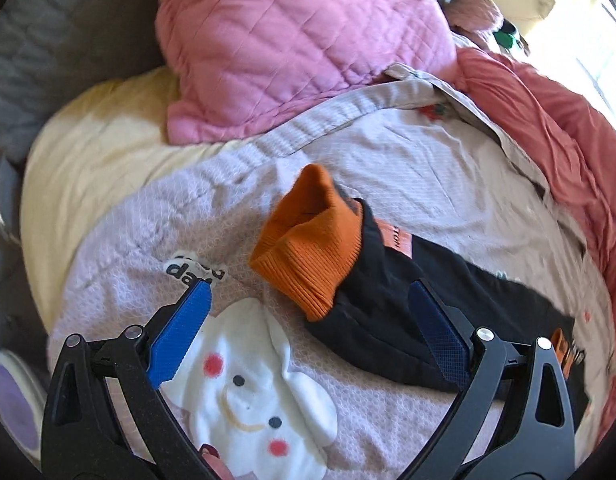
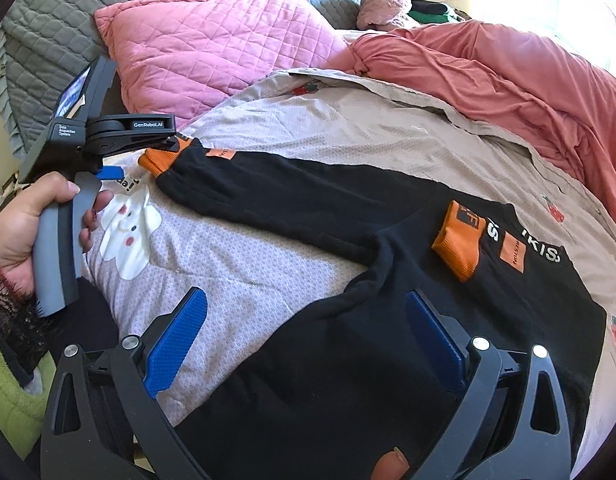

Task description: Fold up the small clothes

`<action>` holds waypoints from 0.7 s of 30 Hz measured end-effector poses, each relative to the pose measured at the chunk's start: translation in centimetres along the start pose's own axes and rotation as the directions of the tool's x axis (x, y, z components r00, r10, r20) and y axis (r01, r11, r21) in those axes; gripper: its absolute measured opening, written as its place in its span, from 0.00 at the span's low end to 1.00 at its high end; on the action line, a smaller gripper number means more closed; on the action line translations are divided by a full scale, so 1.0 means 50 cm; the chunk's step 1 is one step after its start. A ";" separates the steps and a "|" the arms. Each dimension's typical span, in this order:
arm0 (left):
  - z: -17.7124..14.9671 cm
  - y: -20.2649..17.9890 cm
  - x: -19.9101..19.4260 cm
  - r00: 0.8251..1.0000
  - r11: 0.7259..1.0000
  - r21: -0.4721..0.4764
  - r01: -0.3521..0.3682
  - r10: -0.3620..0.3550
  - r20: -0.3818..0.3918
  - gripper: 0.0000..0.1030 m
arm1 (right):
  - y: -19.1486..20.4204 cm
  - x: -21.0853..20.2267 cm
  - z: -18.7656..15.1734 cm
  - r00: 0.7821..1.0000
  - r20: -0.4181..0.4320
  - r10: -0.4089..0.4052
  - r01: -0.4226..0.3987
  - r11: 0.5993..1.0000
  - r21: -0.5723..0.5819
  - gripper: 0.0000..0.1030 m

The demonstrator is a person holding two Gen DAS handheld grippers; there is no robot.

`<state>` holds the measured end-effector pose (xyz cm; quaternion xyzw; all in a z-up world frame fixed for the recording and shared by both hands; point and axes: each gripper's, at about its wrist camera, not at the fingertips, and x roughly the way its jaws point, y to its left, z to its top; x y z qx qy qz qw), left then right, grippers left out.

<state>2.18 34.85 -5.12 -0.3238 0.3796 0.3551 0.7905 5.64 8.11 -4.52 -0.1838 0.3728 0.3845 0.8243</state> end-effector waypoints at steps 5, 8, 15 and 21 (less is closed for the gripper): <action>0.005 0.004 0.026 1.000 0.999 -0.038 0.022 -0.021 0.013 0.68 | -0.028 -0.004 -0.005 1.000 -0.006 -0.025 0.025 0.999 0.039 0.96; 0.005 -0.008 0.040 0.999 0.999 -0.023 0.034 -0.034 0.001 0.37 | -0.055 -0.003 -0.012 0.999 -0.017 -0.034 0.036 0.996 0.083 0.96; 0.007 -0.035 -0.007 0.990 0.993 0.039 0.109 -0.112 0.084 0.03 | -0.129 -0.019 -0.041 0.996 -0.033 -0.077 0.082 0.981 0.178 0.96; -0.032 -0.167 -0.079 0.947 0.938 0.196 0.287 -0.308 0.089 0.03 | -0.241 -0.060 -0.080 0.987 -0.038 -0.156 0.161 0.941 0.297 0.96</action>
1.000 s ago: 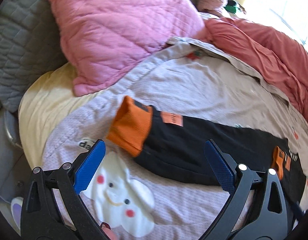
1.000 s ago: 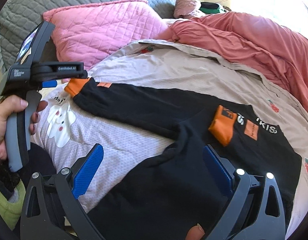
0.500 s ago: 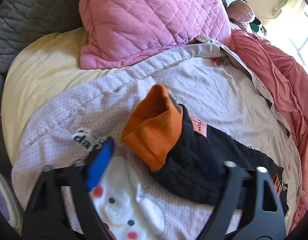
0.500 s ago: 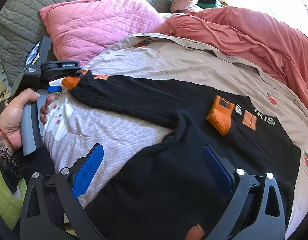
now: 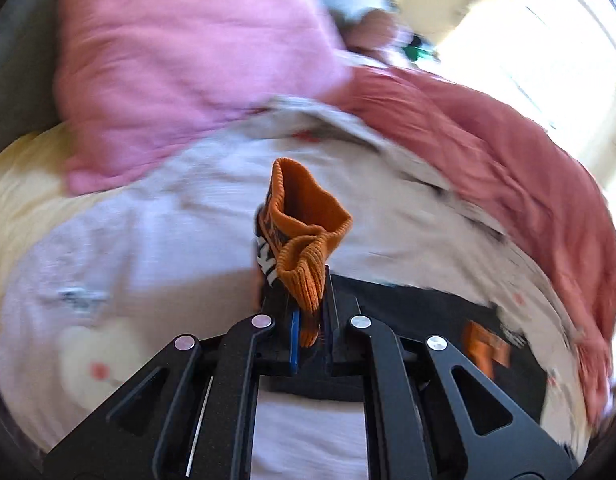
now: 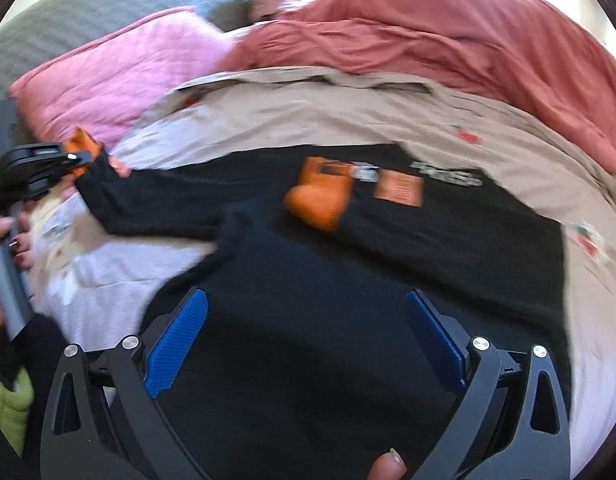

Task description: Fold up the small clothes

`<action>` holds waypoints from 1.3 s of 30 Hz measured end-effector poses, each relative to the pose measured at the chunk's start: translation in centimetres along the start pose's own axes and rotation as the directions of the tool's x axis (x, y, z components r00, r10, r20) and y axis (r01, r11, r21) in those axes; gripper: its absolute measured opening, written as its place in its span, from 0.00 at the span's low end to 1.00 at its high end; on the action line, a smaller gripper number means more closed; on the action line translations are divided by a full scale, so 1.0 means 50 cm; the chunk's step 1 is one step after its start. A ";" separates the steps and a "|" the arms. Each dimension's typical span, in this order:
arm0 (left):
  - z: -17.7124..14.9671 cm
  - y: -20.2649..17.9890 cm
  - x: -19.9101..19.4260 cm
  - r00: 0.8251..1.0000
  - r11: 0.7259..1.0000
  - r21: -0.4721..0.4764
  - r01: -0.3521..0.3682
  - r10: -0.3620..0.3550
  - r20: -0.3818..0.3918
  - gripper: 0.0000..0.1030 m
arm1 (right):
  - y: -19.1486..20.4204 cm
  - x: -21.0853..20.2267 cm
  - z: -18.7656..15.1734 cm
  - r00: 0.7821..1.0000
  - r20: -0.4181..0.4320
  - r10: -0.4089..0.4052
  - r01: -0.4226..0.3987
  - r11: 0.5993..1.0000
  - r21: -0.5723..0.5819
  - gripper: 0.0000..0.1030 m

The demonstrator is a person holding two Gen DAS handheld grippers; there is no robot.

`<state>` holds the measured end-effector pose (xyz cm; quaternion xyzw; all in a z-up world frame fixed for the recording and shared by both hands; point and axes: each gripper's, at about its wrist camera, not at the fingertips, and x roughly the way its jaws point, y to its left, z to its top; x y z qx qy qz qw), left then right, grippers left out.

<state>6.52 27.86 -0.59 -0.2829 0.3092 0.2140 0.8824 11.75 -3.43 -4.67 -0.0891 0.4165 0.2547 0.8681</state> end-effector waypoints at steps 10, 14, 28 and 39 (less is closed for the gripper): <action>-0.152 -0.297 0.102 0.913 0.884 0.281 0.373 -0.296 -0.280 0.04 | -0.196 -0.041 -0.019 0.990 0.005 -0.142 0.137 0.962 0.237 0.96; -0.202 -0.315 0.130 0.858 0.835 0.300 0.462 -0.334 -0.390 0.22 | -0.222 -0.047 -0.022 0.986 0.002 -0.167 0.160 0.951 0.266 0.96; -0.075 -0.231 0.104 0.968 0.897 0.375 0.234 -0.179 -0.178 0.44 | -0.059 0.085 0.060 0.985 -0.060 0.160 -0.138 0.951 0.276 0.95; -0.055 -0.157 0.159 0.971 0.960 0.252 0.123 -0.064 -0.229 0.51 | -0.015 0.213 0.096 0.949 -0.135 0.284 -0.208 0.889 0.409 0.24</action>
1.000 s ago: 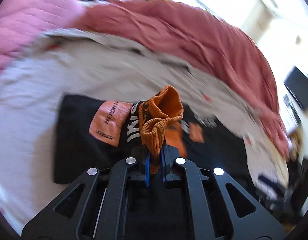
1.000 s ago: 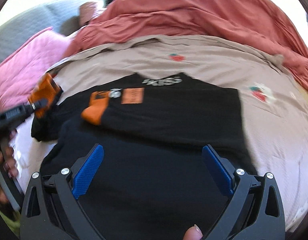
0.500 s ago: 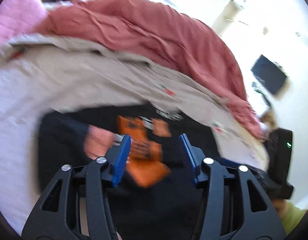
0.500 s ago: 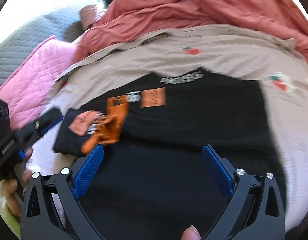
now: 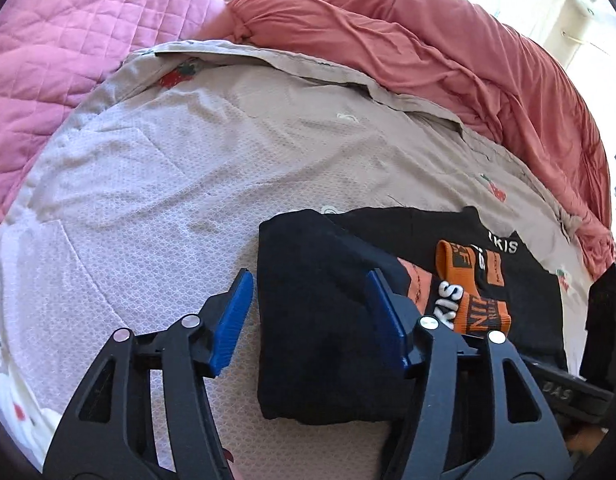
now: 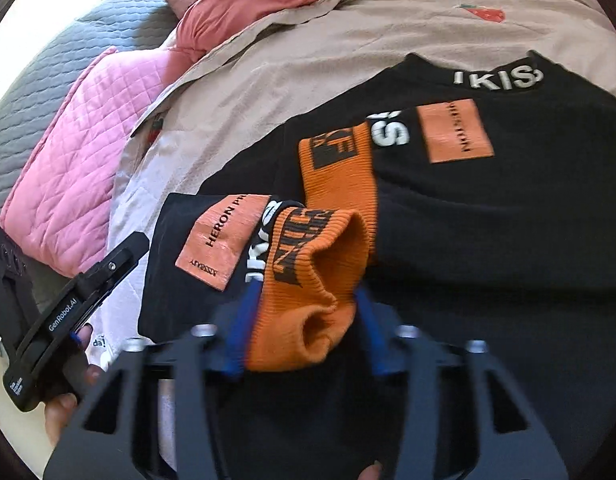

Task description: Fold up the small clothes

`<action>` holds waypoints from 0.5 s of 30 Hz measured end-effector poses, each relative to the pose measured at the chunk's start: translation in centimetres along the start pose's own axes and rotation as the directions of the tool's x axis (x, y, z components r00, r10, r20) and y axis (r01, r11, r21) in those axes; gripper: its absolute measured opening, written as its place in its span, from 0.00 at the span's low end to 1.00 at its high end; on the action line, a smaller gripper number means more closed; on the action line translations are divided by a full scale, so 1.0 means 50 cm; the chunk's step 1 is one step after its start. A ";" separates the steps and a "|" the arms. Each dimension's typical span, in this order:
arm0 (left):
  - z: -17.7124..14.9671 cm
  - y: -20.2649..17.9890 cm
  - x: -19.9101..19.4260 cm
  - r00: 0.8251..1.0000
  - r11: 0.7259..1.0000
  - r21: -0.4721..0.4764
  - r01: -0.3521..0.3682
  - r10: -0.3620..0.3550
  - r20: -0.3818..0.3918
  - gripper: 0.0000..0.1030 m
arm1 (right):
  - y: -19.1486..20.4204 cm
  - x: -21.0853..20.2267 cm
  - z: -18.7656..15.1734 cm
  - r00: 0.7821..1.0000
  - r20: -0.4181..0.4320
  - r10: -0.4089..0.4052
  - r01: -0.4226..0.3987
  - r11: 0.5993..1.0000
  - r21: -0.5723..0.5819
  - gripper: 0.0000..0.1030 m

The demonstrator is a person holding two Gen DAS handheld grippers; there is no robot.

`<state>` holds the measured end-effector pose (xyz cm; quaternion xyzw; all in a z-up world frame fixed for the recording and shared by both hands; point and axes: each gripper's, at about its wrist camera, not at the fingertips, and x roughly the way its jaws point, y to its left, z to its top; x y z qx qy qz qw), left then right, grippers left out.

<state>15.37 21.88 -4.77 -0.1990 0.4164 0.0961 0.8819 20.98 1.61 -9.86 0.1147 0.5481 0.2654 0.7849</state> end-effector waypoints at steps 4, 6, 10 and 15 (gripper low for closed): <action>0.002 0.009 -0.003 1.000 1.000 -0.023 0.014 -0.013 0.020 0.54 | 0.040 -0.043 0.001 0.996 0.088 0.003 0.008 0.992 -0.127 0.16; 0.004 0.009 -0.009 0.999 0.999 -0.025 0.037 -0.036 0.035 0.56 | 0.052 -0.079 0.007 0.989 0.150 0.008 0.019 0.984 -0.180 0.15; 0.001 -0.013 -0.007 0.995 0.997 -0.004 0.082 -0.081 0.054 0.59 | 0.024 -0.170 0.040 0.959 0.284 -0.016 0.072 0.980 -0.187 0.15; -0.008 -0.051 0.000 0.990 0.991 0.041 0.127 -0.129 0.060 0.59 | -0.070 -0.260 0.077 0.920 0.376 -0.109 0.169 0.977 -0.130 0.15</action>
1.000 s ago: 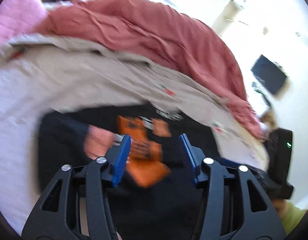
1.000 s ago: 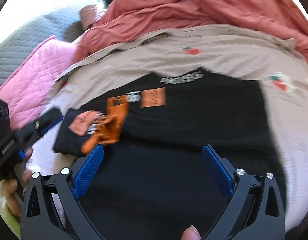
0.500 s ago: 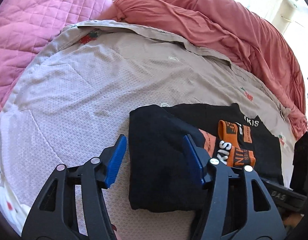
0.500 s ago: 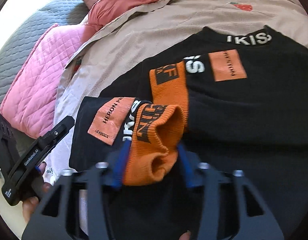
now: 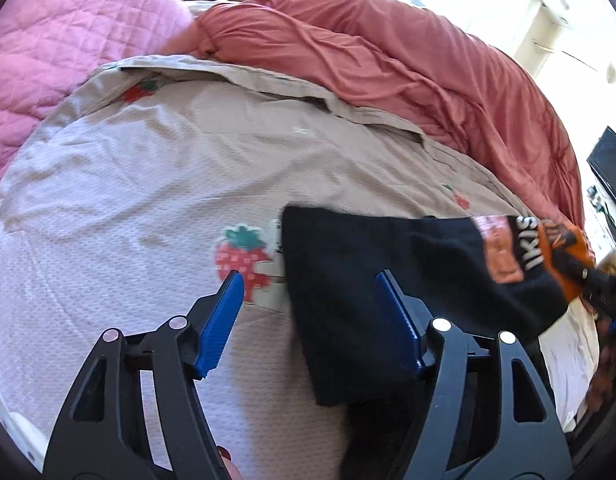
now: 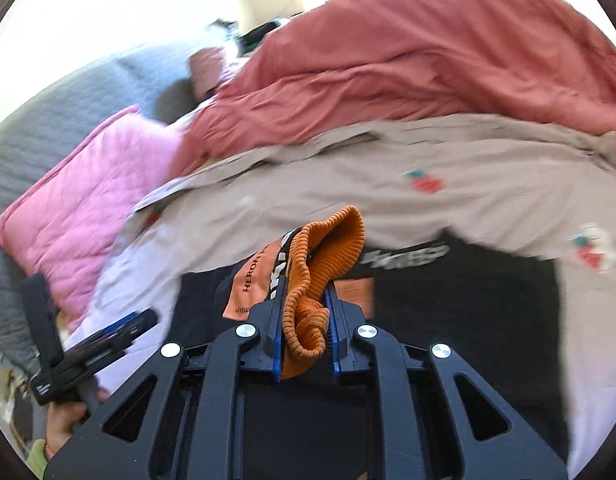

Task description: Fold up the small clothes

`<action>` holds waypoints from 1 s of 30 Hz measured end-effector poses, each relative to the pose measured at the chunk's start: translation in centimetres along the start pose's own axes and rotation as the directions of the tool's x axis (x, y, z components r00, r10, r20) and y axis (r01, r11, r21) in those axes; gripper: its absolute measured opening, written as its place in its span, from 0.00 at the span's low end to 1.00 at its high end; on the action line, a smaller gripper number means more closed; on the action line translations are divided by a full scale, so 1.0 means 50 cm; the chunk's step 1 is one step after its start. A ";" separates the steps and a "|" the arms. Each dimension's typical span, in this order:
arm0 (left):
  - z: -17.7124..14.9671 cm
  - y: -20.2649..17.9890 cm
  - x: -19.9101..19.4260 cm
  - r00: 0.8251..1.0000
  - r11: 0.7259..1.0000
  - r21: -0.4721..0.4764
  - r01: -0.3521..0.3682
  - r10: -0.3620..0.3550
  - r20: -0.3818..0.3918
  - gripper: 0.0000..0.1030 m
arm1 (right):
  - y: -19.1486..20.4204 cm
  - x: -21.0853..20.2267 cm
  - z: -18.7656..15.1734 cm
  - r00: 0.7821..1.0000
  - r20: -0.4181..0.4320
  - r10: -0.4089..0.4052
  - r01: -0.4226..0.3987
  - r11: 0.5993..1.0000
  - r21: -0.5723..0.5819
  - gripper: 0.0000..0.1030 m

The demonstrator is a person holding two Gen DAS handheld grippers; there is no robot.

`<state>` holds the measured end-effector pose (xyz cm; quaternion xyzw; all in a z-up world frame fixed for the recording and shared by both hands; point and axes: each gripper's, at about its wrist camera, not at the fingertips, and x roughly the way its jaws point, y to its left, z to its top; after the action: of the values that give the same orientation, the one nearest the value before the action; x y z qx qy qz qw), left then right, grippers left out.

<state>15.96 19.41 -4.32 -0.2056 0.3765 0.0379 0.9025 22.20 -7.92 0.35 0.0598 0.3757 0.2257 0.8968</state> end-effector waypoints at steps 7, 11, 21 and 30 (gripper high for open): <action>-0.018 -0.058 0.026 0.999 0.996 0.079 0.047 -0.046 -0.021 0.59 | -0.164 -0.042 -0.001 0.980 0.032 -0.198 0.196 0.980 0.037 0.15; -0.023 -0.105 0.039 0.997 0.989 0.129 0.074 -0.070 -0.040 0.59 | -0.220 -0.039 -0.021 0.975 0.007 -0.224 0.222 0.971 0.084 0.15; -0.074 -0.216 0.123 0.986 0.942 0.311 0.125 -0.082 -0.147 0.63 | -0.230 -0.002 -0.064 0.955 -0.069 -0.287 0.289 0.957 0.025 0.16; -0.096 -0.202 0.158 0.976 0.946 0.309 0.102 -0.035 -0.215 0.64 | -0.317 0.048 -0.097 0.852 -0.192 -0.488 0.496 0.868 -0.005 0.14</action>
<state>20.66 7.60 -9.38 -0.0734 0.4621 -0.0764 0.8805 26.00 -21.27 -9.03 -0.0398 0.4659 -0.0149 0.8838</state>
